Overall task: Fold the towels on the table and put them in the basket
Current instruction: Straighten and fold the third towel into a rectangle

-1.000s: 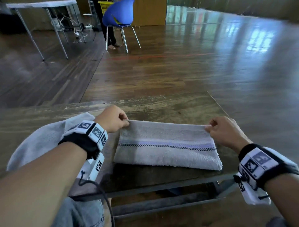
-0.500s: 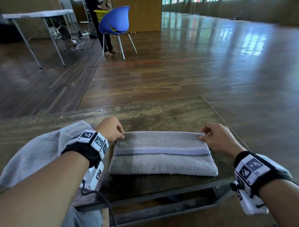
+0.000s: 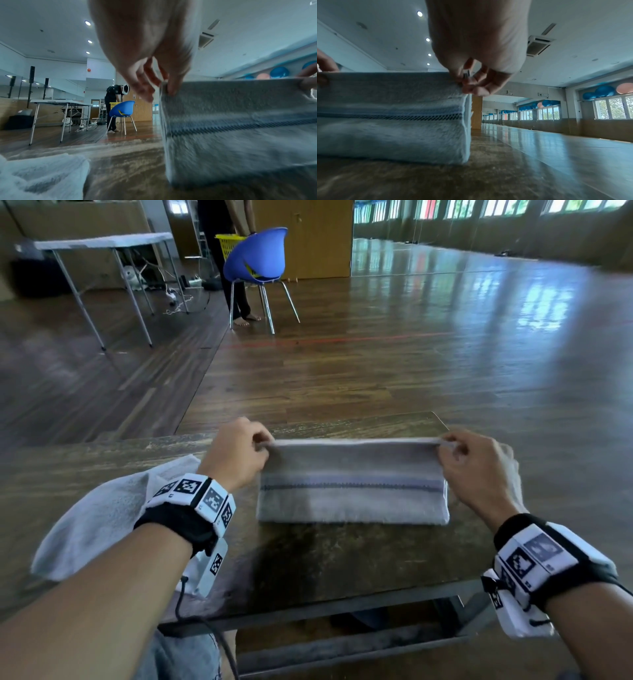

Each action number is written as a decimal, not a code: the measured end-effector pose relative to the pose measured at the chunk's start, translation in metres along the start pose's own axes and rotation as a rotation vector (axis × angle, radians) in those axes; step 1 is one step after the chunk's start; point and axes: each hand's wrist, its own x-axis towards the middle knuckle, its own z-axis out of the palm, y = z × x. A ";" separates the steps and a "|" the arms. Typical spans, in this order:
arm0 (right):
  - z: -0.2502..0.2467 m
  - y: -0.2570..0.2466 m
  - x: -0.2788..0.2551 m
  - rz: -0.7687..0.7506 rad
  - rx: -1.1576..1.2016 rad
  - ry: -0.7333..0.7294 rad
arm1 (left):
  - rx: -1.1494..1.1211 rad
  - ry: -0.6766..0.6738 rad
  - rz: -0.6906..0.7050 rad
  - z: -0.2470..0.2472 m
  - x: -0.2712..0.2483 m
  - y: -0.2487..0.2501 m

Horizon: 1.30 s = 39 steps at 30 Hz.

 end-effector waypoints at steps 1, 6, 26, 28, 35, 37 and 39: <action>-0.005 -0.004 -0.001 -0.010 0.020 0.093 | -0.025 0.095 0.048 -0.005 0.000 0.001; -0.017 -0.003 -0.004 -0.153 0.252 0.170 | -0.119 0.261 0.102 -0.019 -0.009 0.001; 0.022 0.023 -0.017 0.147 -0.214 -0.481 | 0.172 -0.477 -0.431 0.035 -0.021 -0.022; 0.019 0.022 -0.015 0.160 -0.202 -0.470 | 0.160 -0.461 -0.450 0.032 -0.019 -0.019; 0.006 0.022 -0.013 0.159 -0.134 -0.441 | 0.147 -0.359 -0.462 0.019 -0.014 -0.009; 0.006 0.026 -0.015 0.169 -0.142 -0.485 | 0.185 -0.387 -0.460 0.021 -0.016 -0.010; 0.009 0.028 -0.017 0.166 -0.174 -0.512 | 0.234 -0.425 -0.453 0.026 -0.020 -0.012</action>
